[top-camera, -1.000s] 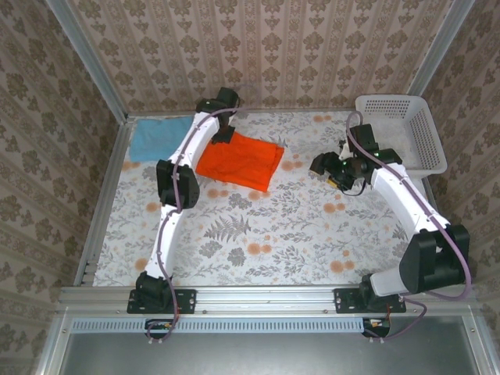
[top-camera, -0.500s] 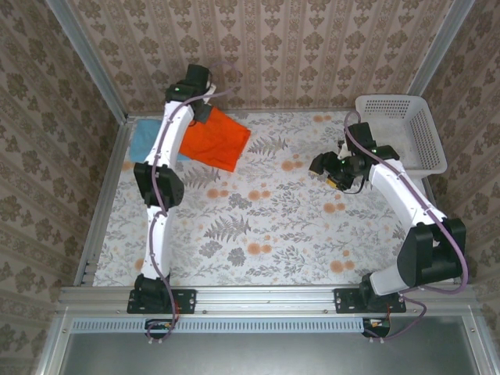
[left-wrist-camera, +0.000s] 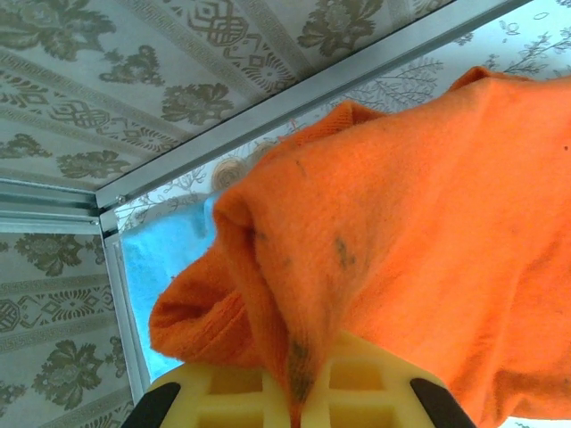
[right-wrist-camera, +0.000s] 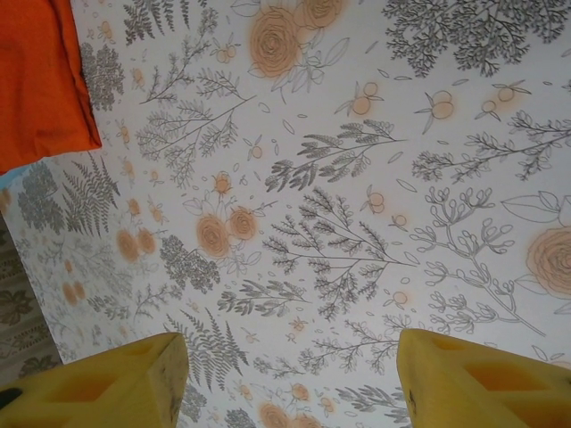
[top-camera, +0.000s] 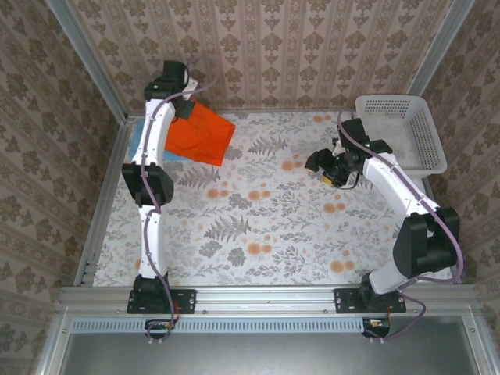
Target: Fold and stack the t-shirts
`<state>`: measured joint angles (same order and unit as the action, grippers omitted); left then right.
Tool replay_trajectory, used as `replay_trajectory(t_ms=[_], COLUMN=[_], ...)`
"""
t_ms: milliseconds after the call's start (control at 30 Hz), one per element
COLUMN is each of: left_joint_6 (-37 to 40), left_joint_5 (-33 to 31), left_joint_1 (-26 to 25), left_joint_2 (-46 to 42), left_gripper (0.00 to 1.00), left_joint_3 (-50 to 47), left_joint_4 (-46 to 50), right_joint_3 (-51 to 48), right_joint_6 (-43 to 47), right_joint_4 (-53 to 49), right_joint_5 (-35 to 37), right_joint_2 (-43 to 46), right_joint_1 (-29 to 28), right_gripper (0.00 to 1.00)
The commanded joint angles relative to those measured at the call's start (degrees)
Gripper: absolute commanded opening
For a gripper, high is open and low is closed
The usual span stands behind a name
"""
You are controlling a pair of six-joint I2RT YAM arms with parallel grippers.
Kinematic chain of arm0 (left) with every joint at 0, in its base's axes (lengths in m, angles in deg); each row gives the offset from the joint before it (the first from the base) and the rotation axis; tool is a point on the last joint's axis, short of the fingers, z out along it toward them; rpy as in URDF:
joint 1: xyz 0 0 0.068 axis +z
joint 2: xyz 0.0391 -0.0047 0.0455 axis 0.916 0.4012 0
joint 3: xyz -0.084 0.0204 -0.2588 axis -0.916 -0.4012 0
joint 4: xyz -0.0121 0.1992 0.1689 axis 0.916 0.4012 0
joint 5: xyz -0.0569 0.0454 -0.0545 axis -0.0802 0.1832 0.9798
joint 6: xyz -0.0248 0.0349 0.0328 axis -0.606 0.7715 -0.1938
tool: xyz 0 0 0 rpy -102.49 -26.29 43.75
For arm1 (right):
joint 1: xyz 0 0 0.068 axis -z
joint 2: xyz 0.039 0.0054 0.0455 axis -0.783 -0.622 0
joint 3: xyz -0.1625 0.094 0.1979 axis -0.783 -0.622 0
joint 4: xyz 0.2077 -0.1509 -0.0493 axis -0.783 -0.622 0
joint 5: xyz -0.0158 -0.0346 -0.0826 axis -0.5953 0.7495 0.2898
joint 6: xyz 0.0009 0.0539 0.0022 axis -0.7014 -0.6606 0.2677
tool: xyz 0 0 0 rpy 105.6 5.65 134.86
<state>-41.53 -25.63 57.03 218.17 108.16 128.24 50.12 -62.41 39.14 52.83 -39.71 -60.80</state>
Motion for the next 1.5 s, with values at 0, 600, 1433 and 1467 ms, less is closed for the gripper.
replay_trajectory(t_ms=[0,600,1433,1467], left_joint_6=[0.7,3.5,-43.5,-44.4], left_joint_5=[1.5,-4.5,15.4,13.5], left_joint_1=[3.2,11.0,7.7,7.1], left_joint_2=[-4.3,2.6,-39.8,-43.4], left_gripper=[0.00,0.00,1.00,1.00], left_joint_3=[2.6,-0.8,-54.8,-60.7], left_joint_4=[0.1,-9.0,-38.7,-41.6], right_joint_3=[2.6,5.8,-12.6,-14.8], right_joint_6=[-0.1,0.2,1.1,2.3], right_joint_4=[-2.1,-3.0,8.0,9.7], right_joint_5=[1.1,1.3,37.0,40.4], right_joint_2=[-1.5,-4.7,16.6,18.5], right_joint_1=[-0.7,-2.4,-1.8,-1.7], right_gripper=[0.65,0.65,1.00,0.99])
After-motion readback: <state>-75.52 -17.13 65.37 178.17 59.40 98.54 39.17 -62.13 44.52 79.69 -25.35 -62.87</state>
